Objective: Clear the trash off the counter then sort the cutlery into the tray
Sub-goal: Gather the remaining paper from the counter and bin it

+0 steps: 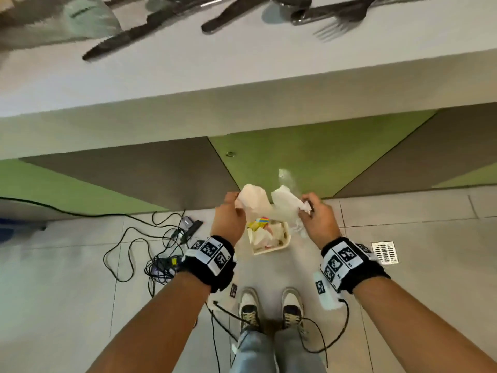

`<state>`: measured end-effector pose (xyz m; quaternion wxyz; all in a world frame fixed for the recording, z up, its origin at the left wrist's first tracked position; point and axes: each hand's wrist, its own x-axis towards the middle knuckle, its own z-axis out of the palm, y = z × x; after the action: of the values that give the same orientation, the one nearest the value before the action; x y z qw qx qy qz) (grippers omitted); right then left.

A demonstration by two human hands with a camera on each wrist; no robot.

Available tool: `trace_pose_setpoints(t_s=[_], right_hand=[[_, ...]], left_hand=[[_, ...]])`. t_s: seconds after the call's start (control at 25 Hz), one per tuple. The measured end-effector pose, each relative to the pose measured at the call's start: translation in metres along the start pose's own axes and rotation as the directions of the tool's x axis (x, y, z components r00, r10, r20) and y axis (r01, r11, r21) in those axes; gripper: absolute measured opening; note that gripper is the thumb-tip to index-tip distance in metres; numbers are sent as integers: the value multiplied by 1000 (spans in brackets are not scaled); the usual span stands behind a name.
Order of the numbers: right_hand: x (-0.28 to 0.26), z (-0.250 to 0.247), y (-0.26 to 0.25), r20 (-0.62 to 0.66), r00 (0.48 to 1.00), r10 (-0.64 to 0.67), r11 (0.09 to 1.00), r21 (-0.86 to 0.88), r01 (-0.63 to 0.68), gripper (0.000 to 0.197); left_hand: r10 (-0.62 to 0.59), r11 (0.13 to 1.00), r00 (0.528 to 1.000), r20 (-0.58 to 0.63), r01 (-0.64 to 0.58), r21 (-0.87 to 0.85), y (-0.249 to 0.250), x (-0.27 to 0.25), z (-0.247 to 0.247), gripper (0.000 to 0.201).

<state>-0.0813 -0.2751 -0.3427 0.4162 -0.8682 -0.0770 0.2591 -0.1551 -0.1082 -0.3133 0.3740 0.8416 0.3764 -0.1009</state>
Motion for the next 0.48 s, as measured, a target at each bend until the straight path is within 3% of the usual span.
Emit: trace_pose_setpoints(t_s=[0.12,0.28,0.48], right_hand=[[33,49,56,44,996,77,997,-2,-77,16],[64,118,127,128,986,105,993,44,-111,21],[92,181,179,188,976,115,964,-257,-64,24]], left_hand=[[-40,994,998,52,35,105,-49,45,49,35],[-142,983,988,57,134,121,-112,88,111,32],[-213,950,970,118,177,258,-164,136,165,29]])
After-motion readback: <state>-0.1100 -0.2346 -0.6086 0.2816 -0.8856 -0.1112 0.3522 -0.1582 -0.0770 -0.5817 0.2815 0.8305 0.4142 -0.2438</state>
